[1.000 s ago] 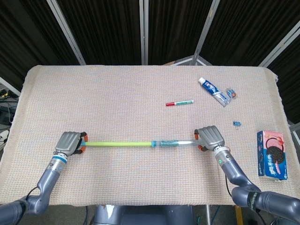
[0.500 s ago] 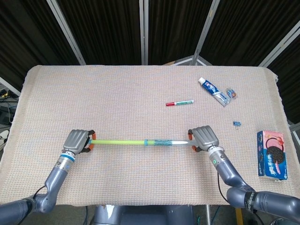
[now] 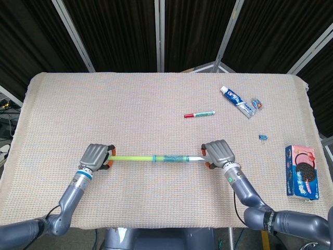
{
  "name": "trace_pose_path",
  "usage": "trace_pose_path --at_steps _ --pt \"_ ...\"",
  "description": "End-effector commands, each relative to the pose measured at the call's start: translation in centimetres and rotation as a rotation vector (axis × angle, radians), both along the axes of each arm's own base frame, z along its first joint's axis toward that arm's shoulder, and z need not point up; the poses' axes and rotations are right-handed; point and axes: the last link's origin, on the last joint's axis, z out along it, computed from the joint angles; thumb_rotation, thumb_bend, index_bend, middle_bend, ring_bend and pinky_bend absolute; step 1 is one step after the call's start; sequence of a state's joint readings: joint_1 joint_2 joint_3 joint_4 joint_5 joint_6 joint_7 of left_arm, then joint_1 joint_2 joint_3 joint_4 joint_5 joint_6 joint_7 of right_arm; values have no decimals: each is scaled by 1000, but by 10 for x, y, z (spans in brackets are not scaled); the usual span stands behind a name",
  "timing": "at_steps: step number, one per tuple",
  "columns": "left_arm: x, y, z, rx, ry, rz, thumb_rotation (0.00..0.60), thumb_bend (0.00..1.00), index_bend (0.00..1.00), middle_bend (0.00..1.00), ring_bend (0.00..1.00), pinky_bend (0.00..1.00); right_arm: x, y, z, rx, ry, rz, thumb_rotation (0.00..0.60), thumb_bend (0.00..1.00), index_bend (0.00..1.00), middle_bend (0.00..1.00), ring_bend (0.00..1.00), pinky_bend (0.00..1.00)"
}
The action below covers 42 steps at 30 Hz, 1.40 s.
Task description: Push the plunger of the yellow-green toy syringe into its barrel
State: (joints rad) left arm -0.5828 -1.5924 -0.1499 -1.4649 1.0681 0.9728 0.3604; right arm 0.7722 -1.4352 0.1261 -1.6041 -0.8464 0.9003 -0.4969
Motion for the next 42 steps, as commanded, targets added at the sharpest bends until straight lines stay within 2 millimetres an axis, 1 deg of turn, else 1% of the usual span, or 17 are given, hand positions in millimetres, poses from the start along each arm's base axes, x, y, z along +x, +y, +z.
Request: trace_pose_path --at_steps 1,13,20,32,39,40,42 --pt "3 0 -2 -3 -6 -2 600 448 723 809 800 965 3 0 -2 2 -1 1 600 371 675 1000 1000 1000" --pt "26 2 -13 -20 -31 -39 600 449 733 809 800 965 20 -1 -19 20 4 32 600 374 676 1000 1000 1000" --pt "35 2 -20 -30 -39 -50 600 449 733 809 800 965 26 -2 -24 21 8 34 600 374 676 1000 1000 1000" --pt "43 2 -27 -36 -54 -53 600 449 722 809 800 966 31 0 -30 30 5 36 600 376 676 1000 1000 1000" --pt "43 2 -30 -40 -56 -48 600 448 707 809 800 965 29 -1 -29 24 9 31 600 376 675 1000 1000 1000" --pt "43 2 -30 -41 -56 -48 600 447 701 809 800 965 29 -1 -29 24 9 31 600 375 672 1000 1000 1000" --pt "43 2 -31 -42 -54 -49 600 443 657 809 800 964 28 -2 -29 24 11 30 600 372 657 1000 1000 1000"
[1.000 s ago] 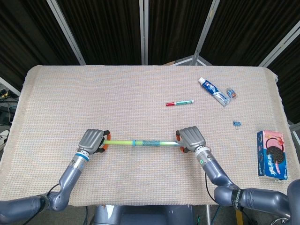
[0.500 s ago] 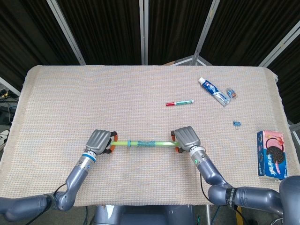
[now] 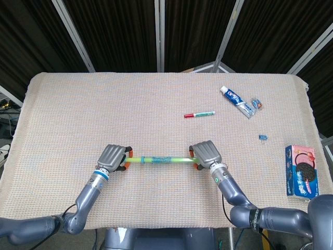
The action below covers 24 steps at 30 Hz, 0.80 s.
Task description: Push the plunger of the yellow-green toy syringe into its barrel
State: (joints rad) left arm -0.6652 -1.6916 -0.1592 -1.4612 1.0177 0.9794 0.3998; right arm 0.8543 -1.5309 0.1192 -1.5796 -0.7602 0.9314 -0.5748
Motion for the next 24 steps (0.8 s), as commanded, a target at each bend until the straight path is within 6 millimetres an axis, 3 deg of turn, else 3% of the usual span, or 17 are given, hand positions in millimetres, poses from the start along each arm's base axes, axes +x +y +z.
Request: trace_pose_path --at_steps 1,3,5,6,8,13,20,24 --pt "0 0 -1 -1 3 -2 600 433 597 809 800 963 -1 0 0 0 2 0 600 355 627 1000 1000 1000" --pt "-1 -1 -1 -4 4 -2 600 416 446 809 800 961 -2 0 0 0 6 1 600 255 512 1000 1000 1000" --pt "-2 -1 -1 -7 4 -1 600 355 202 809 800 960 -3 0 1 0 9 3 600 104 350 1000 1000 1000" --pt "-3 -1 -1 -7 4 3 600 326 125 809 800 960 -4 0 1 -1 11 2 600 41 261 999 1000 1000" --pt "-6 0 0 -3 9 6 600 270 6 809 800 960 -6 -1 3 -4 12 -1 600 0 146 998 1000 1000" --pt "-17 2 11 33 9 23 600 264 0 805 800 960 -13 -1 14 -29 12 -5 600 0 33 995 1000 1000" --pt "-36 5 44 113 6 38 600 264 0 791 799 957 -28 5 44 -92 5 2 600 0 37 992 1000 1000" --pt "-52 2 79 189 14 33 600 264 0 715 736 886 -42 13 78 -167 -7 28 600 0 81 955 995 1000"
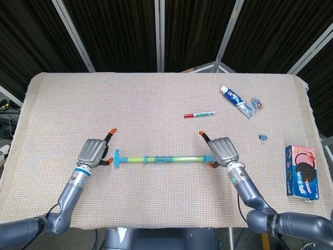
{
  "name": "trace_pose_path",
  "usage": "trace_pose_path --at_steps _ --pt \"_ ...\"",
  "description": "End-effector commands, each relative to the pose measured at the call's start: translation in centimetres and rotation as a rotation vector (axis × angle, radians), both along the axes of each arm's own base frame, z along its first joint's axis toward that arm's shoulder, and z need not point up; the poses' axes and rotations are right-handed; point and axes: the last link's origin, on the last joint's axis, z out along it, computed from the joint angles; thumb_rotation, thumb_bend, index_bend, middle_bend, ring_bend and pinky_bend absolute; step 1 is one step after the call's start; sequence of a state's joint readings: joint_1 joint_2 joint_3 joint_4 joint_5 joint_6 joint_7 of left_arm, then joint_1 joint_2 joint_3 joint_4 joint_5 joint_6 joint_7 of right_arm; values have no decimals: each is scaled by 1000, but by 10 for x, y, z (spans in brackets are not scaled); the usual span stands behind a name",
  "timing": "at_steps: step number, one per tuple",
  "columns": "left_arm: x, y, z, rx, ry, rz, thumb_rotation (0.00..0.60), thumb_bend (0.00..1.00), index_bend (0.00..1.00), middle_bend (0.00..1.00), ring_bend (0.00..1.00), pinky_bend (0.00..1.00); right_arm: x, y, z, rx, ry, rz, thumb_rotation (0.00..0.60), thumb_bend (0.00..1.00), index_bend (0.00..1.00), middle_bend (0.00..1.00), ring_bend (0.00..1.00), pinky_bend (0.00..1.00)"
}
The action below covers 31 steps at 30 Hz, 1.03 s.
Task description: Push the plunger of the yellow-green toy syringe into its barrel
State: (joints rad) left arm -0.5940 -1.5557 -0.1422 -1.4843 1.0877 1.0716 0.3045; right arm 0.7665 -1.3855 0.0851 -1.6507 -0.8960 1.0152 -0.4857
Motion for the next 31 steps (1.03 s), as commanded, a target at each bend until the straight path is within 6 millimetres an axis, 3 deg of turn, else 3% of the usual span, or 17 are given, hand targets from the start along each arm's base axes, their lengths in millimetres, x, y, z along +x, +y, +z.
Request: trace_pose_path --at_steps 1,3,5,6,8,10,13,15,20,24,31 --pt "-15 -5 34 66 2 -6 600 263 0 651 685 830 -16 12 36 -76 -20 33 600 0 103 925 979 1000" --pt "-25 -8 52 107 10 -2 600 250 0 483 548 679 -23 17 54 -125 -34 58 600 0 139 852 922 1000" --pt "-37 -14 72 154 20 7 600 174 0 206 284 404 -32 25 74 -180 -45 90 600 0 160 752 838 971" --pt "-43 -18 79 171 21 13 600 140 0 125 191 309 -36 28 81 -200 -49 100 600 0 163 683 778 916" --pt "-56 -29 96 207 13 38 600 53 0 5 23 84 -48 38 97 -245 -65 113 600 0 161 551 651 752" --pt "-63 -40 106 228 6 46 600 12 0 0 0 9 -57 46 107 -271 -77 109 600 0 142 359 429 480" --pt "-73 -62 122 263 -8 53 600 0 0 0 0 0 -73 62 121 -304 -98 84 600 0 70 88 89 103" --pt "-78 -78 131 277 -17 48 600 0 0 0 0 0 -83 74 128 -323 -109 58 600 0 34 14 10 12" --pt "-88 -112 148 294 -21 43 600 0 0 0 0 0 -108 111 139 -365 -76 3 600 0 0 0 0 0" --pt "-90 -113 151 292 -35 48 600 0 0 0 0 0 -117 122 140 -392 -78 3 600 0 0 0 0 0" --pt "-90 -113 148 281 -53 61 600 0 0 0 0 0 -120 124 140 -403 -77 12 600 0 0 0 0 0"
